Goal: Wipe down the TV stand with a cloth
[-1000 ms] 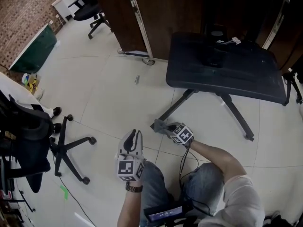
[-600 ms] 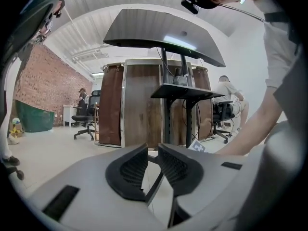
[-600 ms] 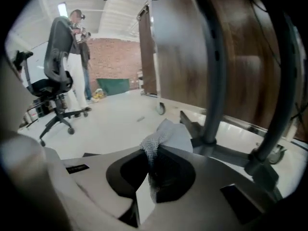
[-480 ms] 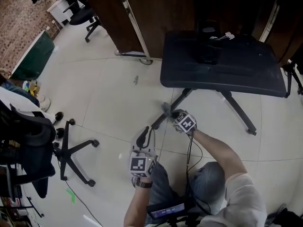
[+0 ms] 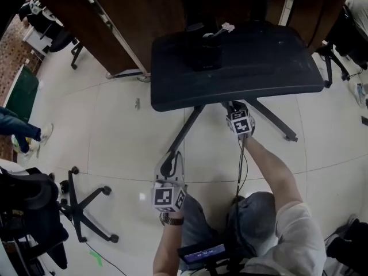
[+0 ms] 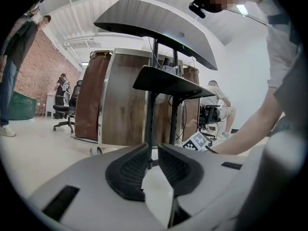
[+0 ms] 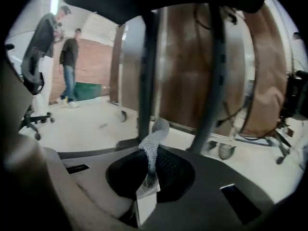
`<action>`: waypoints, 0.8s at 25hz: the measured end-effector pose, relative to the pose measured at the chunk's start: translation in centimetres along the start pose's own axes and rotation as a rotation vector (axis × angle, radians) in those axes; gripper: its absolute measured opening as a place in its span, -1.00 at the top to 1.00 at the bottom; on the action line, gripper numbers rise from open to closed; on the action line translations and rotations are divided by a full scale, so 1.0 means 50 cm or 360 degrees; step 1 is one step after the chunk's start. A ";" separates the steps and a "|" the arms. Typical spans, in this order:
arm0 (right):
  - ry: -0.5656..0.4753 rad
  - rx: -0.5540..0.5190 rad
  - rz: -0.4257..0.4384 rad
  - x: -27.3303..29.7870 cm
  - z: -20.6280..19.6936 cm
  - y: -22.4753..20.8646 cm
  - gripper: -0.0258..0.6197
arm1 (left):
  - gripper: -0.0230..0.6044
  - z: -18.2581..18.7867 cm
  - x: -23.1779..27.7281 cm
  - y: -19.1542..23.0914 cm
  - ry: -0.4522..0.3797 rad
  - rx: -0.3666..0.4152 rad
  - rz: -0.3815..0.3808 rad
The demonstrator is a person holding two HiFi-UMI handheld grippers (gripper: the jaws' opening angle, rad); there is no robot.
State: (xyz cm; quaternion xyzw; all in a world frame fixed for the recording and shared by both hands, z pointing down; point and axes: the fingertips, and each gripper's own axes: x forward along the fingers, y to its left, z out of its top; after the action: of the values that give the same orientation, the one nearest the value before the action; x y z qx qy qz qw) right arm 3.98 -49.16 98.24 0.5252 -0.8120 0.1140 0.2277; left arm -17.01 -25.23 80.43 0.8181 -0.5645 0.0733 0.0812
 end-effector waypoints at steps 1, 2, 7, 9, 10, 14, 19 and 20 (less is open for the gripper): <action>0.0023 0.0055 -0.0134 -0.013 -0.015 -0.078 0.84 | 0.69 0.006 0.014 -0.014 -0.0008 -0.0001 -0.0032; 0.0061 0.0100 -0.0231 -0.029 -0.039 -0.140 0.84 | 0.69 0.012 0.026 -0.028 -0.0015 0.0000 -0.0063; 0.0368 0.0201 -0.0420 -0.160 -0.261 -0.302 0.84 | 0.69 0.026 0.073 -0.101 -0.0021 0.0007 -0.0206; 0.0509 0.0203 -0.0547 -0.261 -0.367 -0.376 0.84 | 0.69 0.021 0.089 -0.128 -0.0016 0.0005 -0.0260; 0.0582 0.0223 -0.0634 -0.323 -0.421 -0.420 0.84 | 0.69 0.017 0.097 -0.139 -0.0011 0.0002 -0.0285; 0.0602 0.0528 -0.0939 -0.555 -0.549 -0.540 0.84 | 0.69 0.005 0.134 -0.186 -0.0002 -0.0011 -0.0377; 0.0028 0.0673 -0.0585 -0.599 -0.337 -0.412 0.85 | 0.69 0.006 0.122 -0.238 0.0039 -0.0068 -0.0439; -0.0016 0.0516 -0.0456 -0.605 -0.253 -0.348 0.84 | 0.69 0.020 0.108 -0.248 0.0074 -0.0094 -0.0459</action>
State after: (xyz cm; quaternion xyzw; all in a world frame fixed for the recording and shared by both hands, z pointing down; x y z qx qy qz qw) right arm 33.34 -26.91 93.48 0.6655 -0.7012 0.2071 0.1500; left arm -3.49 -26.03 79.99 0.8861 -0.4410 0.0631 0.1278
